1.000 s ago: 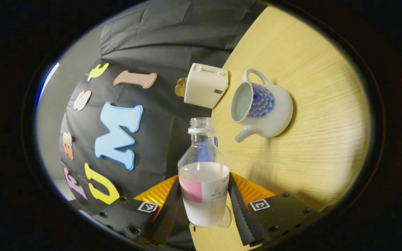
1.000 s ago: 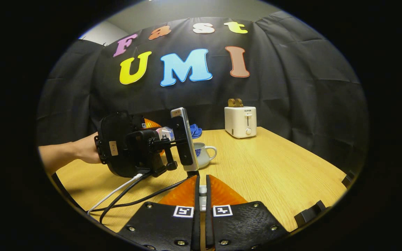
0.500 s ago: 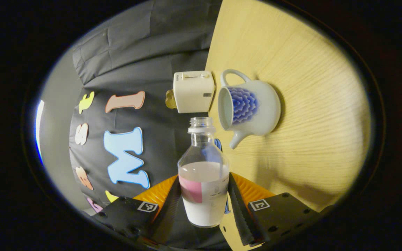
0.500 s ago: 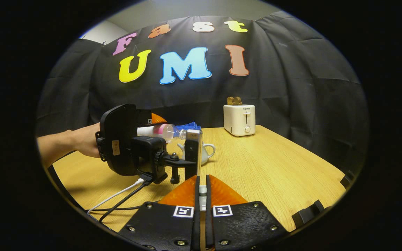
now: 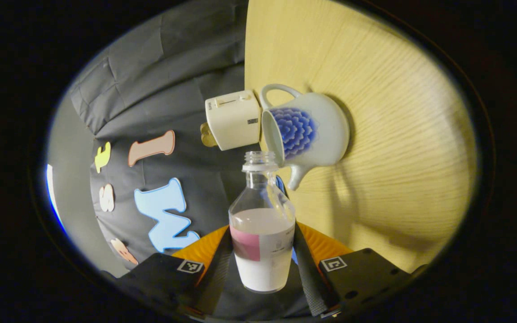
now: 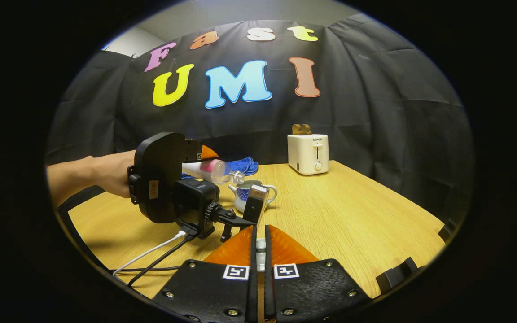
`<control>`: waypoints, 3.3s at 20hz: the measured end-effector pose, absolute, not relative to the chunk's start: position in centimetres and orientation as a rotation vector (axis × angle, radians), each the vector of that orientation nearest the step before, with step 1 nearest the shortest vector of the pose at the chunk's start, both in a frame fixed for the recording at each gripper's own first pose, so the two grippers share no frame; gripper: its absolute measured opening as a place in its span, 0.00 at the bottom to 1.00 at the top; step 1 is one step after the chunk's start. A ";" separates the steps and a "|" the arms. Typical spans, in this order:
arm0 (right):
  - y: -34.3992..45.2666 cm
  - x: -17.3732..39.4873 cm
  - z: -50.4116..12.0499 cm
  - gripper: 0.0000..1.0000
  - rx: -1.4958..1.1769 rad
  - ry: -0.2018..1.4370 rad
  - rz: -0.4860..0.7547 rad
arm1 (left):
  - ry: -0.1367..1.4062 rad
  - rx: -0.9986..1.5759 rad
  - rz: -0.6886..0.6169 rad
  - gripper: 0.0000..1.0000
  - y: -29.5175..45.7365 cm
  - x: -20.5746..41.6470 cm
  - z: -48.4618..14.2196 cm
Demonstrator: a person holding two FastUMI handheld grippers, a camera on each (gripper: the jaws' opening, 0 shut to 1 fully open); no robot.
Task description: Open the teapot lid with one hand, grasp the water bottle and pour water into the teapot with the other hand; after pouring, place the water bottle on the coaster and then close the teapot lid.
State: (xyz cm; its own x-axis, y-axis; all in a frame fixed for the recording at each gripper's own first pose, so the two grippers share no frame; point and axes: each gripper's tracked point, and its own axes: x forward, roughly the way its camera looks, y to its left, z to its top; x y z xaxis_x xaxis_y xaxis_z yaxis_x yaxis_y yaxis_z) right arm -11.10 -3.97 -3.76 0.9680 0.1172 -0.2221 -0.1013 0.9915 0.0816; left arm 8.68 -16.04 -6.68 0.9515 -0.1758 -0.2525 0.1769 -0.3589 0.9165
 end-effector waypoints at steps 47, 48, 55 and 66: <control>-4.3 -11.0 -3.8 0.06 0.084 0.231 0.110 | -0.002 1.998 -0.389 0.84 -17.7 9.8 -4.2; -4.2 -11.0 -3.8 0.06 0.084 0.233 0.111 | 0.013 1.963 -0.399 0.84 -17.5 9.9 -4.7; -4.2 -11.0 -3.5 0.06 0.077 0.220 0.110 | 0.033 1.749 -0.408 0.84 -16.6 9.6 -5.5; -3.7 -11.1 -0.2 0.06 0.057 0.114 0.119 | 0.066 1.406 -0.330 0.84 -12.1 9.0 -3.1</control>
